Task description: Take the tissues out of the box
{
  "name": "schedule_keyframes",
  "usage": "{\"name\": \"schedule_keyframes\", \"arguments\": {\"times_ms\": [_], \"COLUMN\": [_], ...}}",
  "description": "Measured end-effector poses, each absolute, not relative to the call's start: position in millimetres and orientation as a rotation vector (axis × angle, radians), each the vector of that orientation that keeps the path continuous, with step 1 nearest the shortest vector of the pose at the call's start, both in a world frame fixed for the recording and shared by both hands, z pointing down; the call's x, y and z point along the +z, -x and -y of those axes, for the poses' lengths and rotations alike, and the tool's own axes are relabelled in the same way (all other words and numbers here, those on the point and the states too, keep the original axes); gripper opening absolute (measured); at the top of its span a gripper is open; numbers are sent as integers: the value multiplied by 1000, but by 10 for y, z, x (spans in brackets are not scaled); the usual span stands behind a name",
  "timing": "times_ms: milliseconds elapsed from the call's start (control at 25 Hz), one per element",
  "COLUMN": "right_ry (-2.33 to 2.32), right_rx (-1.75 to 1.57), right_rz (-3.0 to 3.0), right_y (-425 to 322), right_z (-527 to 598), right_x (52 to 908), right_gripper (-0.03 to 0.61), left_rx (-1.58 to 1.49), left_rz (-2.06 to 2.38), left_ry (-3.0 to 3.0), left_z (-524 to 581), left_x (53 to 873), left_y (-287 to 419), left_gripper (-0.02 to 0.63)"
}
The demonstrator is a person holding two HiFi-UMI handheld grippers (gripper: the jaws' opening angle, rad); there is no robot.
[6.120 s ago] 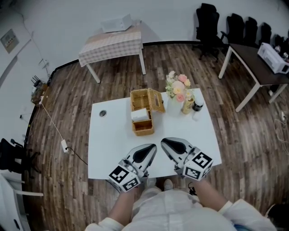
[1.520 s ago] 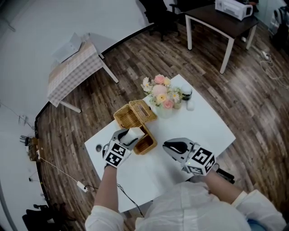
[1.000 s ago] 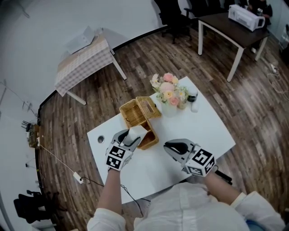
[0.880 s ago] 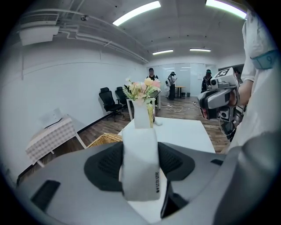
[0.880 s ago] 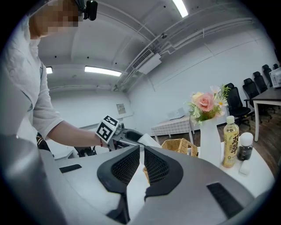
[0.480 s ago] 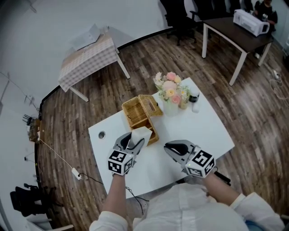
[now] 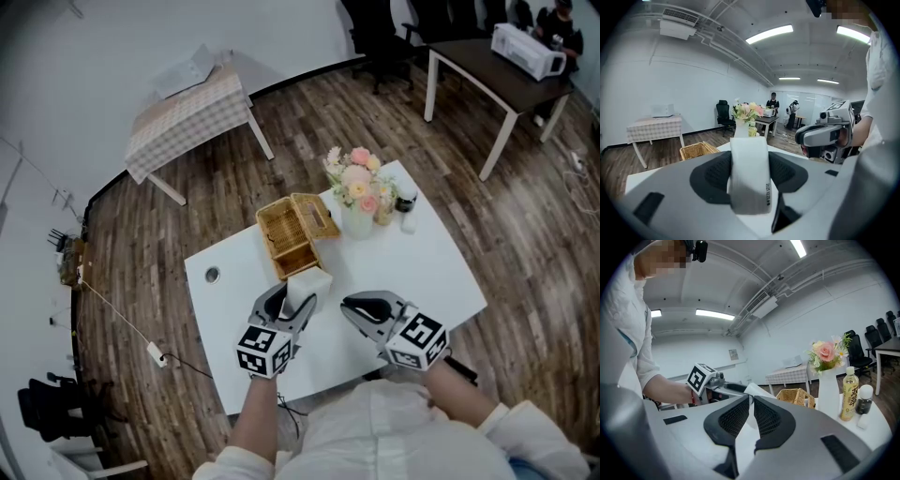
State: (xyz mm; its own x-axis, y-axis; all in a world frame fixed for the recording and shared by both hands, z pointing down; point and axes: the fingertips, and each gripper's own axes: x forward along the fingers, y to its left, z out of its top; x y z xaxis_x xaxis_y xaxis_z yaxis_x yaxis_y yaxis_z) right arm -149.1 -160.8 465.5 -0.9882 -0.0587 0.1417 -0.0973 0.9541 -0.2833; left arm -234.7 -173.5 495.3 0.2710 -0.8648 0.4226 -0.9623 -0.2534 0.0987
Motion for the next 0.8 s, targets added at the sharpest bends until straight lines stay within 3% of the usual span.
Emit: {"name": "schedule_keyframes", "arguments": {"times_ms": [800], "right_ry": [-64], "right_rx": [376], "right_rz": [2998], "right_y": [1494], "right_z": [1568], "right_x": [4439], "right_gripper": [37], "left_rx": [173], "left_rz": [1720], "left_ry": [-2206], "left_z": [1437], "left_x": [4563], "left_y": [1977], "left_gripper": [235]}}
